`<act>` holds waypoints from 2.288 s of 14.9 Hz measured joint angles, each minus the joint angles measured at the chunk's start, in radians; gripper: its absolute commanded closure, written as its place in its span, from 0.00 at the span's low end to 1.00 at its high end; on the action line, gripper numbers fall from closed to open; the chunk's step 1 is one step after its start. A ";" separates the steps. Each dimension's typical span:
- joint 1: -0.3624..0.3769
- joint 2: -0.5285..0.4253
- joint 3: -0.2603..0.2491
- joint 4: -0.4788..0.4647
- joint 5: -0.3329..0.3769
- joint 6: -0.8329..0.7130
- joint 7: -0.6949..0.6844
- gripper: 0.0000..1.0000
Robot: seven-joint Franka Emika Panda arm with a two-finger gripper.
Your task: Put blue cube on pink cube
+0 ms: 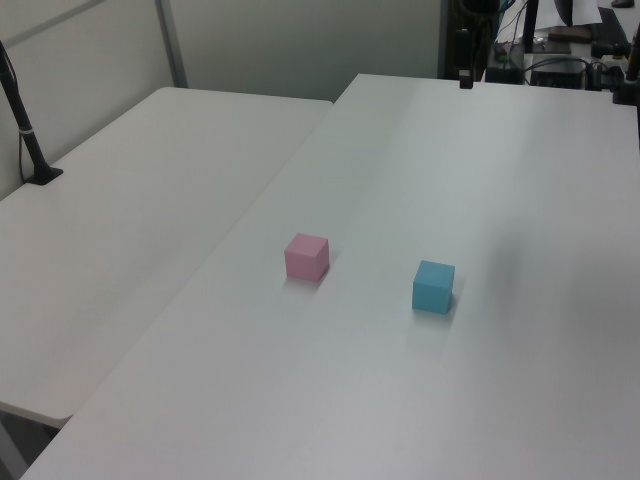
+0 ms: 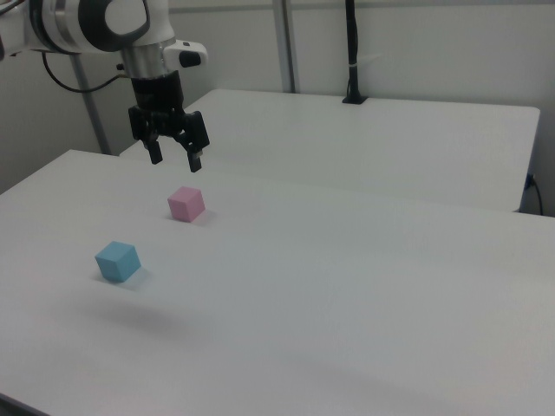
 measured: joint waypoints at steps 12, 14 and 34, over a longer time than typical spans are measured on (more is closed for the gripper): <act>0.003 -0.005 -0.048 0.000 0.001 0.030 -0.010 0.00; 0.002 -0.006 -0.048 0.000 0.002 0.030 -0.010 0.00; 0.008 0.003 -0.040 -0.001 0.002 0.064 -0.010 0.00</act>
